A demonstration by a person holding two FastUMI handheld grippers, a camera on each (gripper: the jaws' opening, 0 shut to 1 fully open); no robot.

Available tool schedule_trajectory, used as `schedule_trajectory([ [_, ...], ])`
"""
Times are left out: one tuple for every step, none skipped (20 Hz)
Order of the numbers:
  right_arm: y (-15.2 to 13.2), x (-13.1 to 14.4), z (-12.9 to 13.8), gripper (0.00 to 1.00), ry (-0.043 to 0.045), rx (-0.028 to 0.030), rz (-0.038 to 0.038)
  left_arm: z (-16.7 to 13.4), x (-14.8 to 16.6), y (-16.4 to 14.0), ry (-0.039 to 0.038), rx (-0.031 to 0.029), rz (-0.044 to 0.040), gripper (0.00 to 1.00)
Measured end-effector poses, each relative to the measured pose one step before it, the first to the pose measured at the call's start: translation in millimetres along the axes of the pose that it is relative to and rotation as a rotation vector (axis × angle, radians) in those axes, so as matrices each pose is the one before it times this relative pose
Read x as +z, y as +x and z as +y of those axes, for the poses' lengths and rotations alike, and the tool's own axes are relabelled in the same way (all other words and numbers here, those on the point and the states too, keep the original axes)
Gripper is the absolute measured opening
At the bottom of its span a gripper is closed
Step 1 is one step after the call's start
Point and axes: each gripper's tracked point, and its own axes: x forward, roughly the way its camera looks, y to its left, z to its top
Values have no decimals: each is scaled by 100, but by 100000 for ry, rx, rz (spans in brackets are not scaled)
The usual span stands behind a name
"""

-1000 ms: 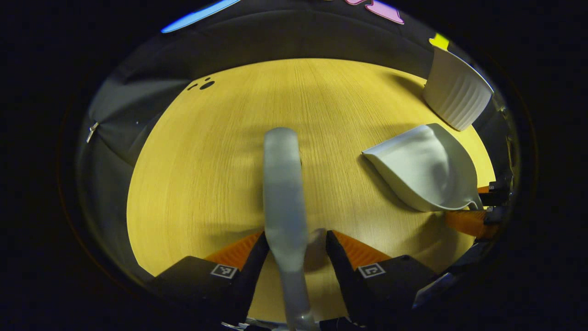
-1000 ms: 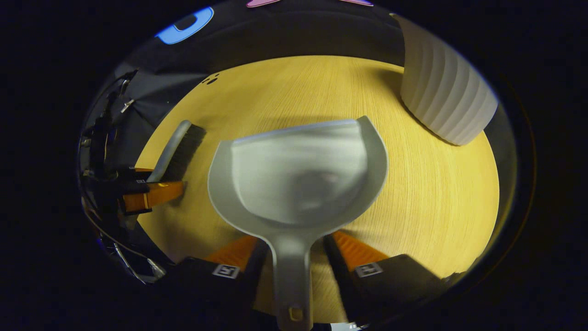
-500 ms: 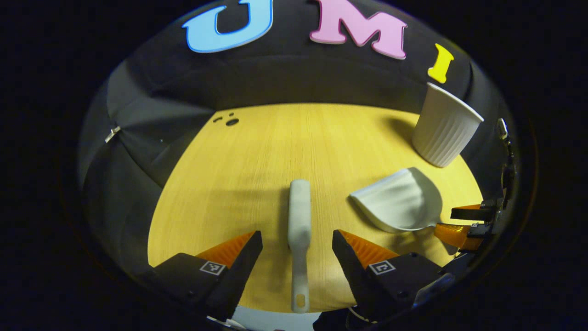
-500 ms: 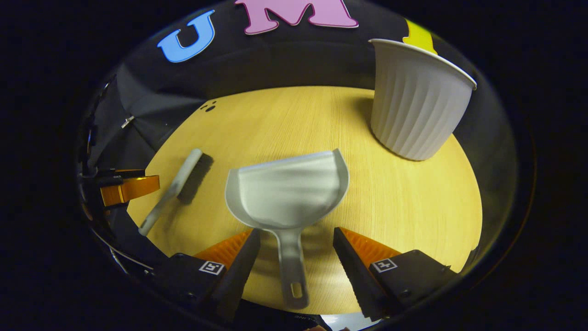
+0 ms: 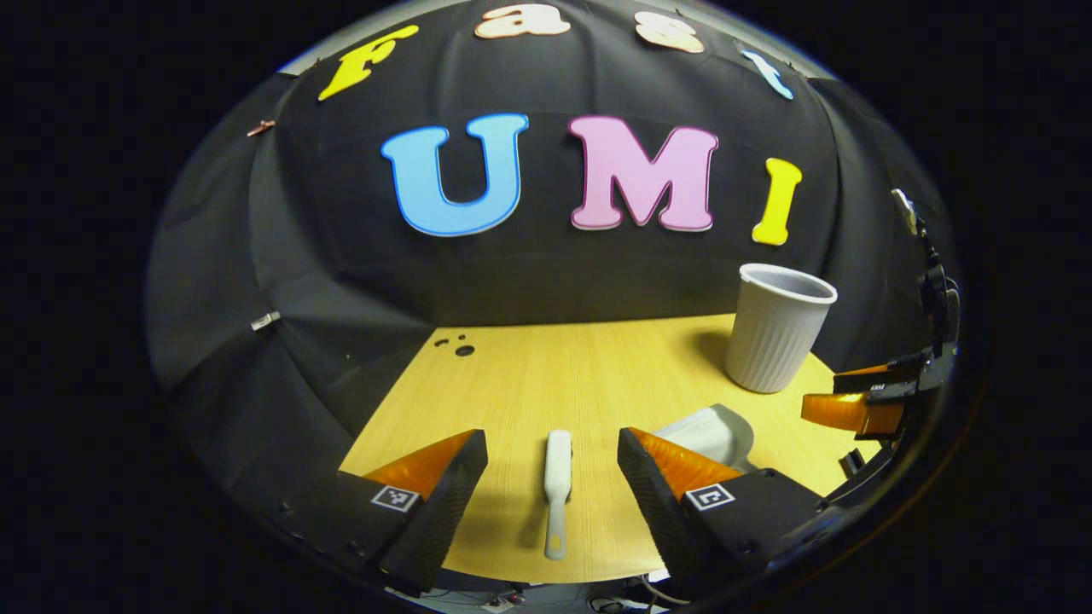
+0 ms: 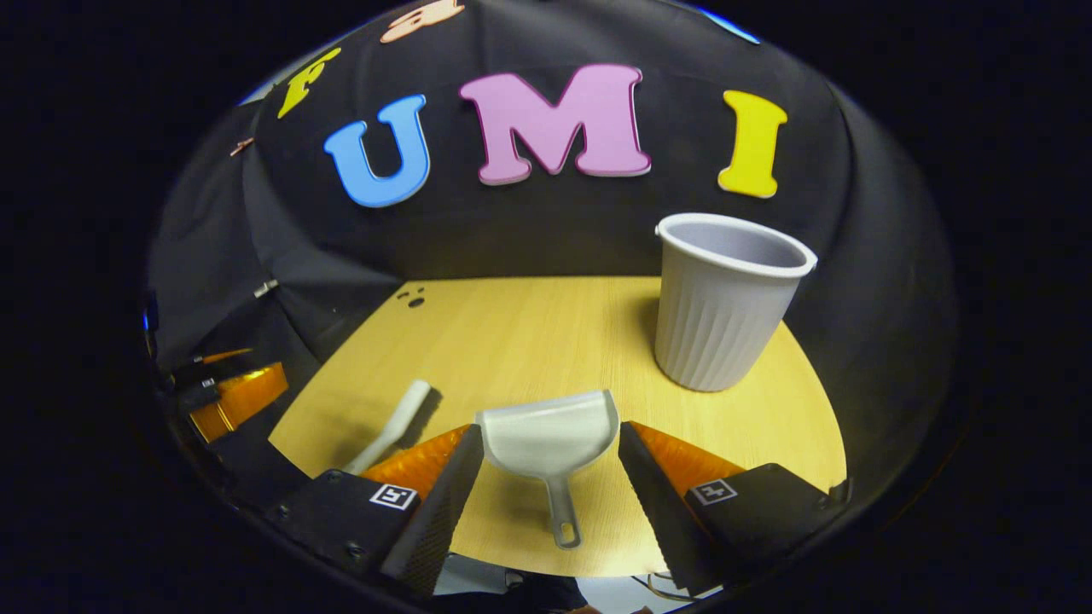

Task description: Pick up the small broom and dustpan from the desktop, sweep the trash into the dustpan with the broom, and then empty the trash into the garbage bin.

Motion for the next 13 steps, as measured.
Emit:
schedule_trajectory([
  [-1232,1335,147,99,1454,-390,-4274,-368,729,-1078,-1361,-1057,-2319,98],
  [-1362,1125,7,99,1709,89,-4220,-471,591,-1008,-1109,-1366,-2060,98],
  [-1064,1270,97,99,1506,-325,-4094,-60,403,-962,-432,-606,-2432,98],
  [-1241,857,-379,99,1386,-379,-3990,-70,670,-947,502,-50,-2541,98],
  [-668,1030,-162,99,925,-334,-3141,-9,560,-855,963,278,-2676,98],
  [-537,395,-133,99,256,-178,-1988,-119,670,-624,1311,-110,-2791,98],
  [-235,348,-306,99,-715,-448,-1366,-277,322,-400,950,-438,-2274,98],
  [-408,220,-425,99,-976,-513,-1506,-397,351,-360,653,-1262,-1899,98],
  [18,262,-378,99,-468,-575,-1344,-459,56,-163,460,-1432,-1370,98],
  [-251,351,-323,99,108,-301,-1210,-338,-62,-135,243,-1054,-352,98],
  [34,-124,-100,99,213,332,-356,-36,-468,179,-483,163,198,98],
  [-160,-298,-319,99,-33,340,284,-239,-275,188,-1484,-52,272,98],
  [-10,-331,-444,99,-387,-104,402,-454,-425,108,-1883,-198,1149,98],
])
